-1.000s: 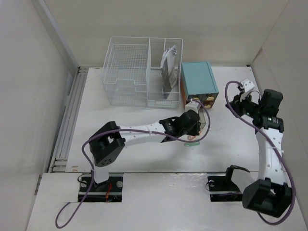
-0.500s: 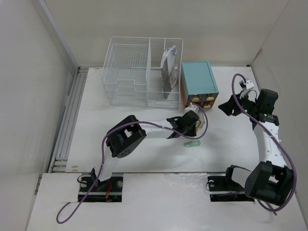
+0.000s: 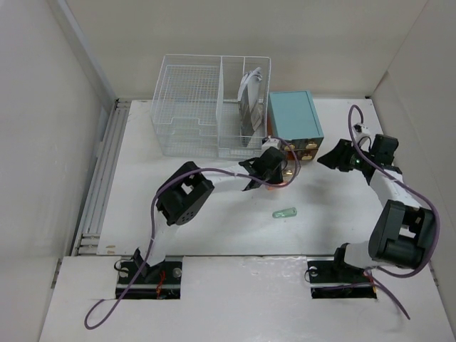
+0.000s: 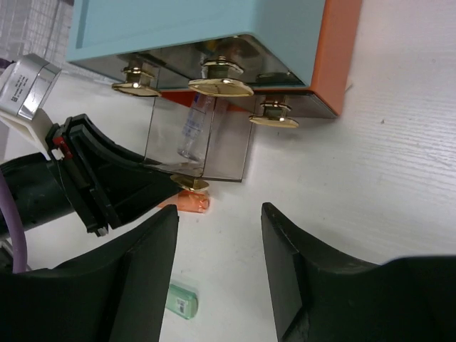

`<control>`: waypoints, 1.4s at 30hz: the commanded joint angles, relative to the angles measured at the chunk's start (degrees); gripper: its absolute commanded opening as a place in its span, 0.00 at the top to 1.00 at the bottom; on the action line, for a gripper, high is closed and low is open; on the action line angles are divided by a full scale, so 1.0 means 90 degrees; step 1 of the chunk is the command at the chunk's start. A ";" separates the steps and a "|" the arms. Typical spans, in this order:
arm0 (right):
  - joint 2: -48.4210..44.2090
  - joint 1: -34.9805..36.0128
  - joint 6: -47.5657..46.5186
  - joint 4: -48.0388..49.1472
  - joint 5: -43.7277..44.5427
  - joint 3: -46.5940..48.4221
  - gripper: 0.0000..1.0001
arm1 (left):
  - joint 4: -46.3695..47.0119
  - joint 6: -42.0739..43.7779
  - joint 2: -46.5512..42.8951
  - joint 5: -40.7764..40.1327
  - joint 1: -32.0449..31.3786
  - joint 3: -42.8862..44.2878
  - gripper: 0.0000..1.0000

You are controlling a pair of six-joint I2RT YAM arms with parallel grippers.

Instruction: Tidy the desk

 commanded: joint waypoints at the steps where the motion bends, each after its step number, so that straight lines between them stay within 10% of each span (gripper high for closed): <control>1: 0.0103 -0.0039 0.0669 0.0951 0.0004 -0.0139 0.44 | 0.0208 0.0068 0.0054 0.0051 0.0121 0.0357 0.85; 28: 0.2105 0.1065 0.2584 0.2719 0.1186 0.0114 0.35 | 0.0393 -0.0049 0.0503 0.0481 0.0843 0.1187 0.81; 36: 0.2408 0.1181 0.3024 0.3471 0.1527 0.0114 0.35 | 0.0851 -0.0049 0.0006 0.0793 0.0708 0.0165 0.81; 42: 0.2525 0.1240 0.3336 0.3854 0.1762 -0.0003 0.35 | 0.0989 0.0155 -0.0834 0.0482 0.0239 -0.0726 0.63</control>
